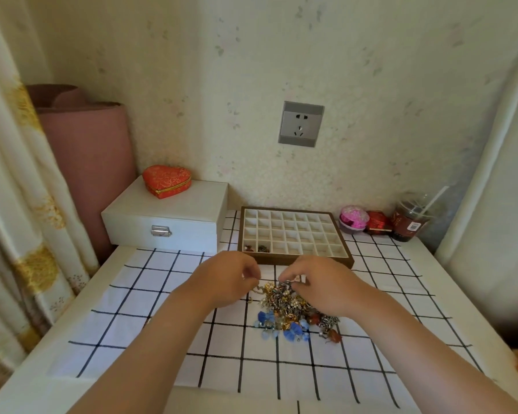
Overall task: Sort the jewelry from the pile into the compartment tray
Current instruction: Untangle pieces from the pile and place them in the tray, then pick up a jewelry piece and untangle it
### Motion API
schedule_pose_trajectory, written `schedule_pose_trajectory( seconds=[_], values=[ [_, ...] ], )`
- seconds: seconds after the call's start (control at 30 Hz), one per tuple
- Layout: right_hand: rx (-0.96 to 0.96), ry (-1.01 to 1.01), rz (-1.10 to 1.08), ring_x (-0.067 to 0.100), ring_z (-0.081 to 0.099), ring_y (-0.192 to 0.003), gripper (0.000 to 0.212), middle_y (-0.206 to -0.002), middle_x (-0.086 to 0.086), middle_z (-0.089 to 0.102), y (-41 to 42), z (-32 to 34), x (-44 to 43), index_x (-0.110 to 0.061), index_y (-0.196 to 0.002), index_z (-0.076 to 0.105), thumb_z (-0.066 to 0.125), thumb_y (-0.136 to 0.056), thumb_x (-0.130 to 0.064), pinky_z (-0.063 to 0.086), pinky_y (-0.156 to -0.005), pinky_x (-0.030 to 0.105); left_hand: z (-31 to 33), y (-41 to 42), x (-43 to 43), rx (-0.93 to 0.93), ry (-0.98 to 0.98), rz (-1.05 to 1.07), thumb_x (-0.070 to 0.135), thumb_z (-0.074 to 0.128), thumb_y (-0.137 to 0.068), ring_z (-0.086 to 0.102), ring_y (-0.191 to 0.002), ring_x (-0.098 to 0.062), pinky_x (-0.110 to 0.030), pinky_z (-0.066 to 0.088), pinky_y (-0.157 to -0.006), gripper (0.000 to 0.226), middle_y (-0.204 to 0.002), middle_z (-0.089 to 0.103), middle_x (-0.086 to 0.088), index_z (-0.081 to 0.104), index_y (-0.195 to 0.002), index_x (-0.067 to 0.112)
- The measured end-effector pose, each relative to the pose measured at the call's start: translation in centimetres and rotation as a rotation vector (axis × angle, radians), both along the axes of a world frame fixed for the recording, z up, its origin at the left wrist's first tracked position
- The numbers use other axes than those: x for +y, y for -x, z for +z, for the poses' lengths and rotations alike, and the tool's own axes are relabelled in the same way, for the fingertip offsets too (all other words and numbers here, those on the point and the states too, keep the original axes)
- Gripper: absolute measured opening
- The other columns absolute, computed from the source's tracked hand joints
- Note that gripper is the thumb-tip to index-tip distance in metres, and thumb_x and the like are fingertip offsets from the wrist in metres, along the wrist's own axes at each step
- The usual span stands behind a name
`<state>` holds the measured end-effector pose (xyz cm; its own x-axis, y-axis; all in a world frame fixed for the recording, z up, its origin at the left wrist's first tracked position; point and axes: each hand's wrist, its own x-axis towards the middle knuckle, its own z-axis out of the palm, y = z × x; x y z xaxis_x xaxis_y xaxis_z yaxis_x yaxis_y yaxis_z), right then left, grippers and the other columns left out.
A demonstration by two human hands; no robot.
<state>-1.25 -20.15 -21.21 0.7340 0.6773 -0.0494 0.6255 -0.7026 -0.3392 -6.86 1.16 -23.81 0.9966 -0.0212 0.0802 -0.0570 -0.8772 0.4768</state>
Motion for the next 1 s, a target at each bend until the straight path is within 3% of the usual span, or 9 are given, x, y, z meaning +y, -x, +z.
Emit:
schedule_pose_trajectory(
  seconds=[0.17, 0.27, 0.5, 0.57, 0.63, 0.77, 0.87, 0.93, 1.0],
  values=[
    [-0.029, 0.050, 0.080, 0.010, 0.052, -0.115, 0.035, -0.124, -0.013, 0.053, 1.0, -0.7, 1.6, -0.043, -0.124, 0.067, 0.053, -0.100, -0.020, 0.048, -0.095, 0.033, -0.2, 0.6, -0.4, 0.028, -0.034, 0.009, 0.035, 0.068, -0.089, 0.054, -0.081, 0.000, -0.023, 0.046, -0.077, 0.009, -0.089, 0.057, 0.022, 0.073, -0.096, 0.037],
    [-0.076, 0.097, 0.080, 0.014, 0.052, -0.116, 0.033, -0.122, -0.009, 0.054, 0.9, -0.8, 2.1, -0.041, -0.121, 0.069, 0.051, -0.101, -0.023, 0.050, -0.093, 0.038, -0.1, 0.3, -0.8, 0.045, -0.106, 0.003, 0.037, 0.070, -0.088, 0.057, -0.090, -0.005, -0.026, 0.048, -0.080, 0.011, -0.094, 0.058, 0.018, 0.076, -0.096, 0.033],
    [-0.103, 0.153, -0.040, 0.018, 0.058, -0.111, 0.028, -0.123, -0.007, 0.055, 0.0, -0.4, 1.7, -0.039, -0.119, 0.070, 0.051, -0.101, -0.030, 0.049, -0.089, 0.033, -0.4, -0.3, -1.1, 0.003, -0.285, -0.042, 0.033, 0.060, -0.095, 0.054, -0.102, -0.011, -0.025, 0.043, -0.080, 0.015, -0.109, 0.058, 0.008, 0.072, -0.101, 0.026],
    [-0.111, 0.166, -0.061, 0.018, 0.058, -0.111, 0.026, -0.124, -0.007, 0.055, -0.1, -0.3, 1.6, -0.037, -0.120, 0.069, 0.053, -0.100, -0.033, 0.050, -0.090, 0.034, -0.3, -0.3, -1.1, 0.030, -0.164, -0.025, 0.028, 0.055, -0.099, 0.055, -0.098, -0.010, -0.023, 0.044, -0.080, 0.015, -0.106, 0.059, 0.007, 0.068, -0.102, 0.024],
    [-0.092, 0.127, -0.078, 0.016, 0.056, -0.114, 0.028, -0.127, -0.008, 0.055, -0.3, -0.2, 1.4, -0.036, -0.124, 0.066, 0.056, -0.098, -0.032, 0.048, -0.093, 0.033, 0.4, -0.3, -0.9, 0.056, 0.082, 0.010, 0.026, 0.050, -0.102, 0.056, -0.088, -0.006, -0.020, 0.044, -0.074, 0.013, -0.097, 0.061, 0.009, 0.063, -0.099, 0.024],
    [0.182, -0.160, -0.085, 0.002, 0.056, -0.107, 0.038, -0.129, -0.013, 0.060, -0.4, 0.2, 2.0, -0.035, -0.132, 0.060, 0.063, -0.094, -0.032, 0.046, -0.097, 0.027, 2.4, -0.4, -0.8, 0.033, 0.479, 0.045, 0.022, 0.047, -0.102, 0.058, -0.077, -0.010, -0.025, 0.046, -0.077, 0.021, -0.083, 0.065, 0.008, 0.061, -0.087, 0.019],
    [0.356, -0.296, -0.054, -0.003, 0.063, -0.100, 0.021, -0.108, -0.017, 0.071, -0.3, 1.1, 2.7, -0.033, -0.112, 0.073, 0.069, -0.092, -0.035, 0.049, -0.094, 0.024, 3.9, -0.3, -0.8, -0.013, 0.669, 0.074, 0.021, 0.048, -0.101, 0.050, -0.065, -0.014, -0.030, 0.045, -0.071, 0.029, -0.065, 0.056, 0.005, 0.058, -0.074, 0.017],
    [0.433, -0.385, -0.040, -0.002, 0.067, -0.092, 0.010, -0.097, -0.016, 0.075, -0.1, 1.6, 2.9, -0.028, -0.098, 0.077, 0.069, -0.093, -0.031, 0.049, -0.090, 0.024, 5.0, -0.1, -0.7, -0.038, 0.769, 0.064, 0.021, 0.045, -0.102, 0.048, -0.068, -0.018, -0.031, 0.045, -0.074, 0.033, -0.067, 0.052, 0.000, 0.055, -0.070, 0.018],
    [0.480, -0.481, -0.051, 0.002, 0.070, -0.091, 0.011, -0.098, -0.012, 0.077, -0.3, 1.9, 3.1, -0.024, -0.098, 0.074, 0.064, -0.096, -0.027, 0.050, -0.091, 0.028, 6.0, 0.1, -0.5, -0.063, 0.877, 0.030, 0.023, 0.044, -0.104, 0.047, -0.072, -0.020, -0.030, 0.044, -0.076, 0.035, -0.070, 0.050, -0.003, 0.052, -0.070, 0.017]
  ],
)
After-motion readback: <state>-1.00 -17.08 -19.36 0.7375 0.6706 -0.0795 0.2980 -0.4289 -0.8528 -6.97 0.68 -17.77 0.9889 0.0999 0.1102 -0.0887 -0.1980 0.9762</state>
